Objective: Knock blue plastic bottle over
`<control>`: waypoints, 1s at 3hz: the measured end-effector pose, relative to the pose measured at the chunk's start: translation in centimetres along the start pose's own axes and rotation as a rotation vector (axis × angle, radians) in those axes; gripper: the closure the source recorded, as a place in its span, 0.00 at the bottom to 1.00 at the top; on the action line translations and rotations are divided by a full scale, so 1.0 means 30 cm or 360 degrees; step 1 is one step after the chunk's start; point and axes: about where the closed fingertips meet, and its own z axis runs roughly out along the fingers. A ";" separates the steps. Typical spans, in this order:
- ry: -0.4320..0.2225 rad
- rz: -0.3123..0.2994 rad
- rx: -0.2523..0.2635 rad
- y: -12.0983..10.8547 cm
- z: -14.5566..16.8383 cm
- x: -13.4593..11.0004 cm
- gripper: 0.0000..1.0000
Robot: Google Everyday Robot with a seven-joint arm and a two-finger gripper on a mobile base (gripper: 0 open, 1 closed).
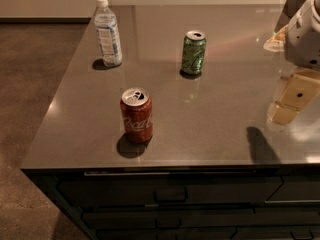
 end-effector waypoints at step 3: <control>-0.0127 0.0053 0.0099 -0.160 0.053 -0.225 0.00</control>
Offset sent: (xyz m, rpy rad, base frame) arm 0.0684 0.0613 0.0117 0.0817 -0.0807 -0.0469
